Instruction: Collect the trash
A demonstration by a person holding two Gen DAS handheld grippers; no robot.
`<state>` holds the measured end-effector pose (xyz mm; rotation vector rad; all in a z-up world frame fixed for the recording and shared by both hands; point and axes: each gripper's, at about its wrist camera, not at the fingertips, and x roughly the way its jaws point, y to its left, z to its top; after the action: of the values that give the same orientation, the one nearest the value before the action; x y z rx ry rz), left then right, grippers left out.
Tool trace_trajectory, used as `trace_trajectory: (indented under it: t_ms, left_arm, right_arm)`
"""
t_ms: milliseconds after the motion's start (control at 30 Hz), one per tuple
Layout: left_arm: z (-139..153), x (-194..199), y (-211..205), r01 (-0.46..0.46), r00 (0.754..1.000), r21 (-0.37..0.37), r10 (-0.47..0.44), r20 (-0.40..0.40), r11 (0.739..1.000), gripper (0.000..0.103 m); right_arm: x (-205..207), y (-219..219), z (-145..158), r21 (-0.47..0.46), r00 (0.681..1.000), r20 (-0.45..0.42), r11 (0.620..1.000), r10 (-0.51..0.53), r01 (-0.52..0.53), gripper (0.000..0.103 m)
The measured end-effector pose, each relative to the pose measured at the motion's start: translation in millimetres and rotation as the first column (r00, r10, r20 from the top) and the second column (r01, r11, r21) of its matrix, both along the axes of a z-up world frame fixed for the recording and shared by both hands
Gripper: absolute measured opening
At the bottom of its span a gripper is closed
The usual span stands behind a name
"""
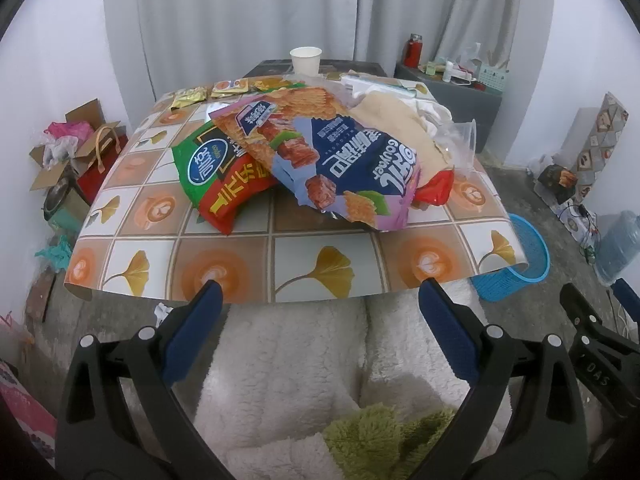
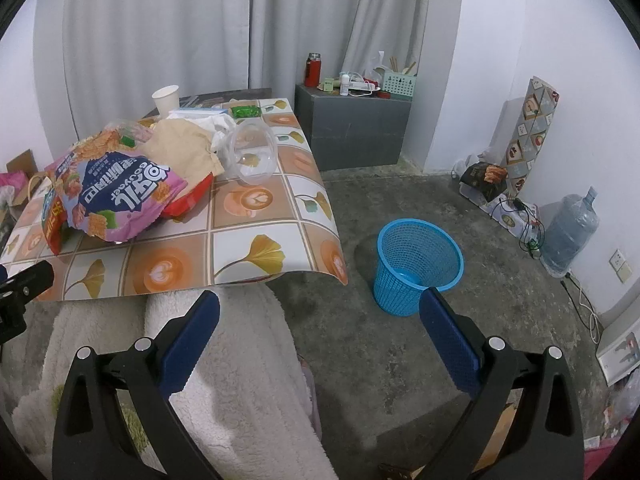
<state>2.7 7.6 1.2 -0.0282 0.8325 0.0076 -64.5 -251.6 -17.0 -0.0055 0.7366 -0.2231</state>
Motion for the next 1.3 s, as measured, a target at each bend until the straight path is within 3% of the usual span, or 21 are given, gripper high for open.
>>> trace_trajectory:
  t_ms: [1300]
  left_arm:
    - [-4.2, 0.0, 5.8, -0.009, 1.000, -0.001, 0.009, -0.002, 1.000, 0.094]
  right_arm:
    - [0.5, -0.4, 0.2, 0.007, 1.000, 0.005, 1.000, -0.001, 0.001, 0.097]
